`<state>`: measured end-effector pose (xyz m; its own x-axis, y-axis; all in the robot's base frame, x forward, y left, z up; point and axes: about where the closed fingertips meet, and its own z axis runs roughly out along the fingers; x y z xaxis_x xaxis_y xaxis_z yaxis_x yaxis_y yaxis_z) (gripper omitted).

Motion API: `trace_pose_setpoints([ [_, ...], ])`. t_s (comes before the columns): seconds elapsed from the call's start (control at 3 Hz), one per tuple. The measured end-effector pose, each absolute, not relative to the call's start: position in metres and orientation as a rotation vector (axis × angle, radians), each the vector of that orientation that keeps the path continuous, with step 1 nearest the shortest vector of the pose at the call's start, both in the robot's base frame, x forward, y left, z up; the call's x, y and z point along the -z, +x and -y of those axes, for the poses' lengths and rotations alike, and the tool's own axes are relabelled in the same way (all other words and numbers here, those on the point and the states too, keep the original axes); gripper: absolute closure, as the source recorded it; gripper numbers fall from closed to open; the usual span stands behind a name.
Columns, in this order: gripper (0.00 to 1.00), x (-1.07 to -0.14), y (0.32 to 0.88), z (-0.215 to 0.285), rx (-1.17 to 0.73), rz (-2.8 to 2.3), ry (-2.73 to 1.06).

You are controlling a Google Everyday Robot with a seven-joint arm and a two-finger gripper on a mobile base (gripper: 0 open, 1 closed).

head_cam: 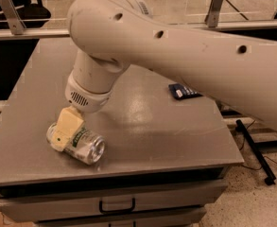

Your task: Move 7up can near blue chip bag

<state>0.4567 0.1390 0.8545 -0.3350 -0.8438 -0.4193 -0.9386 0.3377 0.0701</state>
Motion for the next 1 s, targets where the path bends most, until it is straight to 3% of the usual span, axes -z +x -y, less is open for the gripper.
trace_pose_setpoints([
  [1.0, 0.87, -0.862, 0.467, -0.126, -0.352, -2.267, -1.565],
])
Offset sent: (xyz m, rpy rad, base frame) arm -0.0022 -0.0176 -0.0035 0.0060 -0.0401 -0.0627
